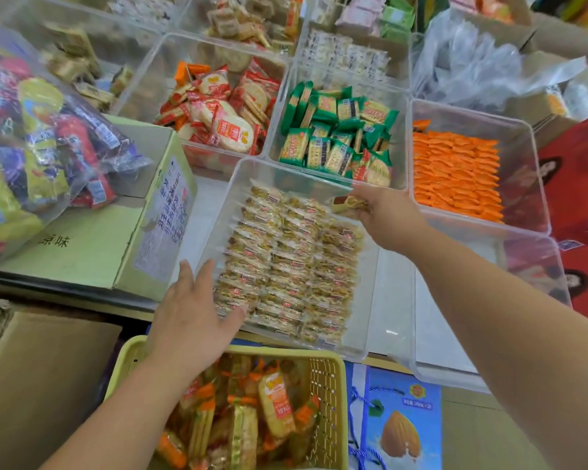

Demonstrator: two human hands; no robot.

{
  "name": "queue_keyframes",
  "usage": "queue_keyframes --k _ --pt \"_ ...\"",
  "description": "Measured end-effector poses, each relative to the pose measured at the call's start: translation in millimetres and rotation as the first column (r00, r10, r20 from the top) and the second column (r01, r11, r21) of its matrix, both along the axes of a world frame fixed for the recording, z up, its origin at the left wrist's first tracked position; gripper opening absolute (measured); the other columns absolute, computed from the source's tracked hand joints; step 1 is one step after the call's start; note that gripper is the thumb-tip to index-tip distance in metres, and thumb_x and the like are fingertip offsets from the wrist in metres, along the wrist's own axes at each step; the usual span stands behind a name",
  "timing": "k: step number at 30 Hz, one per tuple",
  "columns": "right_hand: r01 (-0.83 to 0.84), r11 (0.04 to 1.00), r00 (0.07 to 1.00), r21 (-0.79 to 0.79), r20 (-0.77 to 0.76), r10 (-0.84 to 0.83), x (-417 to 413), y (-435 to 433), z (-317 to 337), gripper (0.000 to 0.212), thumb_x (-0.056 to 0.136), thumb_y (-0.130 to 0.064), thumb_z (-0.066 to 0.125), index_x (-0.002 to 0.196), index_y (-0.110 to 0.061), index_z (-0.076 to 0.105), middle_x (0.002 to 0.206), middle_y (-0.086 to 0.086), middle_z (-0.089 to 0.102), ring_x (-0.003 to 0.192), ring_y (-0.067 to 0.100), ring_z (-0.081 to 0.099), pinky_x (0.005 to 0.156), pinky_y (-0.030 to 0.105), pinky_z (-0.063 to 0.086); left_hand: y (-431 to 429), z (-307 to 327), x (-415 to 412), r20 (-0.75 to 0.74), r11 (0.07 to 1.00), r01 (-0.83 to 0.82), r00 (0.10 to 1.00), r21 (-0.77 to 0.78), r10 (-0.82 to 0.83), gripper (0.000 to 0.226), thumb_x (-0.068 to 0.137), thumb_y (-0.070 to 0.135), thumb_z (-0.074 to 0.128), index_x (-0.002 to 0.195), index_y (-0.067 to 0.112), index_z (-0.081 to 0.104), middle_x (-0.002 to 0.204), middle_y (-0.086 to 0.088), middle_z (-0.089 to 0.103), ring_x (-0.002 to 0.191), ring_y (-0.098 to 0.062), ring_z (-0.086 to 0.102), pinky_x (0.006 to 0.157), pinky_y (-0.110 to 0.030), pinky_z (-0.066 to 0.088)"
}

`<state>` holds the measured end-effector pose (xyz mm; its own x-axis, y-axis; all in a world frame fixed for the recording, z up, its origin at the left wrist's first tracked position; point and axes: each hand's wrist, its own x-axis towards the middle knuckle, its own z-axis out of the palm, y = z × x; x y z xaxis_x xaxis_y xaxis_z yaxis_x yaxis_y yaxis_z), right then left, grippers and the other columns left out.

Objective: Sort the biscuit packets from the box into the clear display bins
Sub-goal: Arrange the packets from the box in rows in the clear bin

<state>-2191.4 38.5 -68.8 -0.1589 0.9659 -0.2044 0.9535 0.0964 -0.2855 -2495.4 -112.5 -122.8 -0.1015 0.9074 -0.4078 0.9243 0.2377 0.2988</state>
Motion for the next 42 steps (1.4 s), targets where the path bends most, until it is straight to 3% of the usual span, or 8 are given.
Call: queue_keyframes --k 4,7,10,21,25,28,32,42 --pt "-0.066 0.998 0.918 0.008 0.393 0.058 -1.9 13.5 -19.4 0.035 0.096 -0.007 0.050 0.125 -0.025 0.058 0.093 0.005 0.065 0.078 0.027 0.061 0.064 0.039 0.059 0.0 -1.1 2.0 0.001 1.000 0.004 1.000 0.013 -0.004 0.101 0.089 0.075 0.051 0.162 0.026 0.002 0.172 -0.013 0.000 0.152 -0.037 0.026 0.117 -0.047 0.035" --pt "-0.083 0.996 0.838 -0.041 0.537 0.093 -12.3 17.2 -31.8 0.036 0.085 0.001 0.056 0.115 -0.018 0.056 0.071 0.001 0.049 0.057 0.021 0.045 0.045 0.030 0.040 -0.1 -1.4 2.3 -0.007 1.000 0.002 1.000 0.023 -0.002 0.106 0.088 0.077 0.050 0.163 0.024 -0.001 0.173 -0.011 0.000 0.153 -0.036 0.026 0.116 -0.047 0.036" --pt "-0.098 0.992 0.794 -0.077 0.595 0.124 -22.3 22.8 -41.4 0.024 0.085 -0.004 0.056 0.103 -0.019 0.051 0.065 -0.001 0.041 0.057 0.019 0.040 0.059 0.032 0.035 -0.3 -4.6 1.3 -0.017 1.000 0.001 1.000 0.018 0.000 0.109 0.087 0.079 0.049 0.164 0.023 -0.004 0.173 -0.007 -0.003 0.155 -0.032 0.022 0.117 -0.045 0.036" --pt "-0.023 0.992 0.831 -0.124 0.549 0.088 -32.0 37.6 -56.6 0.035 0.089 -0.006 0.054 0.122 -0.016 0.057 0.080 0.000 0.054 0.077 0.026 0.056 0.070 0.036 0.049 -0.1 -5.7 1.7 -0.025 1.000 0.009 1.000 0.018 -0.008 0.110 0.090 0.075 0.050 0.164 0.017 -0.008 0.174 -0.003 -0.002 0.157 -0.026 0.017 0.122 -0.040 0.029" --pt "0.041 0.999 0.931 0.033 0.360 -0.050 -23.0 15.2 -64.5 0.041 0.092 -0.017 0.053 0.133 -0.013 0.049 0.121 0.011 0.059 0.112 0.036 0.053 0.096 0.045 0.044 -0.1 -4.4 0.9 -0.015 1.000 0.013 1.000 0.027 -0.012 0.110 0.090 0.073 0.051 0.164 0.016 -0.006 0.174 -0.004 0.000 0.157 -0.026 0.018 0.122 -0.040 0.029" --pt "0.050 0.981 0.940 0.189 0.323 -0.111 -27.2 -14.9 -73.5 0.068 0.099 -0.045 0.046 0.155 -0.011 0.031 0.155 0.015 0.038 0.144 0.038 0.031 0.122 0.051 0.021 -0.3 -4.3 0.9 -0.015 0.999 0.021 1.000 0.032 -0.020 0.109 0.091 0.073 0.050 0.164 0.015 -0.006 0.174 -0.004 0.000 0.157 -0.025 0.018 0.121 -0.039 0.030" --pt "0.098 0.994 0.939 0.040 0.327 -0.106 -36.2 -39.4 -87.6 0.089 0.099 -0.068 0.017 0.161 -0.008 -0.003 0.170 0.014 -0.007 0.156 0.032 -0.009 0.126 0.049 -0.003 0.0 -3.9 1.8 -0.025 0.999 0.030 0.999 0.037 -0.029 0.110 0.090 0.074 0.050 0.164 0.014 -0.005 0.174 -0.005 0.000 0.157 -0.025 0.020 0.120 -0.039 0.032" --pt "0.104 0.991 0.947 -0.087 0.313 -0.072 -40.5 -18.7 -93.2 0.102 0.091 -0.082 0.012 0.162 -0.010 -0.005 0.169 0.012 -0.013 0.156 0.029 -0.012 0.127 0.046 -0.003 -0.1 -5.7 1.4 -0.034 0.999 0.022 0.999 0.038 -0.021 0.110 0.089 0.074 0.051 0.165 0.016 -0.003 0.174 -0.003 0.001 0.156 -0.024 0.020 0.121 -0.039 0.031"
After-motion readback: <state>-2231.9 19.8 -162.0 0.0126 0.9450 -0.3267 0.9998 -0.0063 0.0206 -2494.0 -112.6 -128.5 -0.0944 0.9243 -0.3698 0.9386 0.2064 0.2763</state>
